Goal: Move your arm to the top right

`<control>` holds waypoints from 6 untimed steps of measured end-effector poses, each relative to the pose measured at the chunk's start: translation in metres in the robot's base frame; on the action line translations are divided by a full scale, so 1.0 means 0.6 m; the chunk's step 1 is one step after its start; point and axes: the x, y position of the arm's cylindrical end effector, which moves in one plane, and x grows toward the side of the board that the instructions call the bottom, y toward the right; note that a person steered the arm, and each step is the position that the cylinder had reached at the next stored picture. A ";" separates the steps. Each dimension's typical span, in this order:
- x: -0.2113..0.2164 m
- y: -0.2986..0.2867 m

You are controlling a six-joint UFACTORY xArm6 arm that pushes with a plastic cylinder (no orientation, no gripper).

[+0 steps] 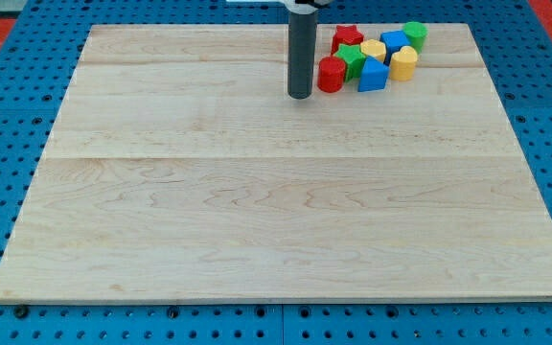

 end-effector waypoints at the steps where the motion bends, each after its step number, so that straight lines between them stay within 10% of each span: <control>1: 0.000 0.000; 3: 0.000 0.010; 6: -0.032 0.341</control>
